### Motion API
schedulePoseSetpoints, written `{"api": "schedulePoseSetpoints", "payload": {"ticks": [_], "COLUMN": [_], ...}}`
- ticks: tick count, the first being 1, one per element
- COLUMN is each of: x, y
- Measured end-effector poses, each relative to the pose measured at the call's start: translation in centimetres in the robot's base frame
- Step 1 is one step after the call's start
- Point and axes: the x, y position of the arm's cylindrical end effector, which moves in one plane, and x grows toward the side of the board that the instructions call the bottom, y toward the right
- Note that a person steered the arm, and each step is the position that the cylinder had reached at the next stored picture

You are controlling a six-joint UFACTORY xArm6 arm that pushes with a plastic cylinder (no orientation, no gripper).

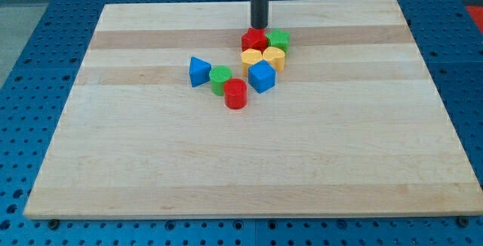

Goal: Adjust the blocks closer to form a group at centre

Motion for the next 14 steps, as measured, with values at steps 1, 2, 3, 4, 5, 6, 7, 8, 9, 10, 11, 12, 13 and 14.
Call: {"api": "schedulePoseSetpoints", "payload": {"ticks": [1,2,3,4,5,6,7,8,9,10,11,12,13,14], "x": [3.6,3.6,6.9,7.5,5.2,-1.8,-1.8,0.9,1.4,4.3,6.9,7.0,9.2,9.2], "y": [-0.6,-0.6,-0.6,-0.6,-1.0,-1.8,2.8,4.4,4.4,4.4,4.4,4.4,4.2,4.2]}}
